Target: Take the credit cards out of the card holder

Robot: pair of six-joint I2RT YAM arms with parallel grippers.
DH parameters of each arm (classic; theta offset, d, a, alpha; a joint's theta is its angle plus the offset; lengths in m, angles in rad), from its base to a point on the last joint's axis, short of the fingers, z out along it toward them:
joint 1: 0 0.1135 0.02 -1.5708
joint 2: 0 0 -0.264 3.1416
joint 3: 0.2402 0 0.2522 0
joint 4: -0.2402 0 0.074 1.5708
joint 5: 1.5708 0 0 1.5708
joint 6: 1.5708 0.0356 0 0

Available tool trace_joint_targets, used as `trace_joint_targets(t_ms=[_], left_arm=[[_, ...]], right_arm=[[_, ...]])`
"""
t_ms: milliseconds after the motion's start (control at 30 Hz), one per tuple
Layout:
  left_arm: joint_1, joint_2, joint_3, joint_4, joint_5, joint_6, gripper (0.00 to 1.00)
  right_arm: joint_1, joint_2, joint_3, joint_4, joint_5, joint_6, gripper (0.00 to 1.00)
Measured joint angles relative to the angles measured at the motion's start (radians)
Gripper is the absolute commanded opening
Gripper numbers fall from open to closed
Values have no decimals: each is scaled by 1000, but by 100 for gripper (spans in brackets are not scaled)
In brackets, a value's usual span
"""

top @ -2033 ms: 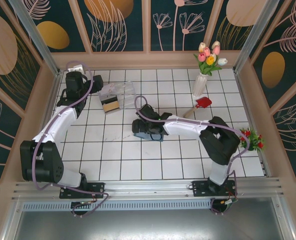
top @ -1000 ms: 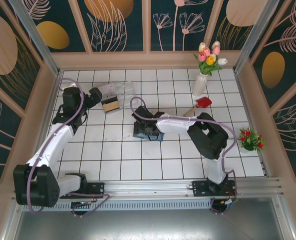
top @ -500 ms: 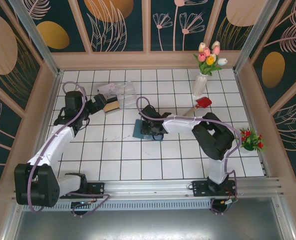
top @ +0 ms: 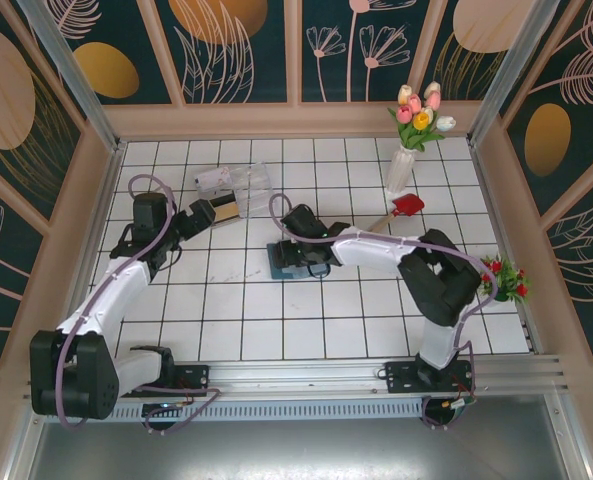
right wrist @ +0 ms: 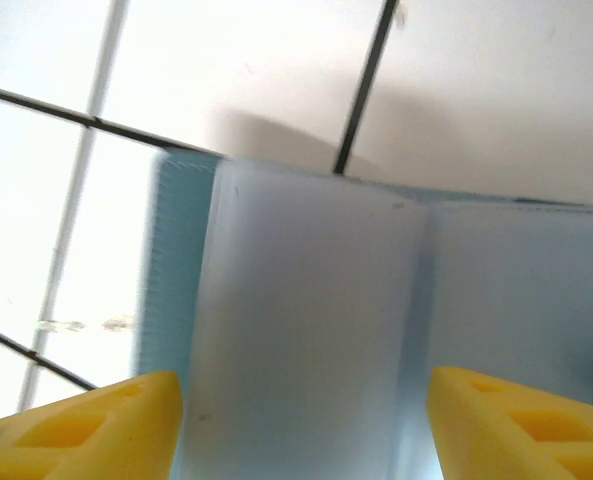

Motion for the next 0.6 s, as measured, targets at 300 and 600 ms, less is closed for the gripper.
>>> trace_joint_targets(t_ms=[300, 600], left_arm=[[0, -65, 0, 3, -211, 2, 99], [0, -141, -133, 266, -441, 130, 98]], right_arm=[[-53, -319, -89, 136, 132, 33, 95], [-321, -483, -238, 264, 452, -39, 99]])
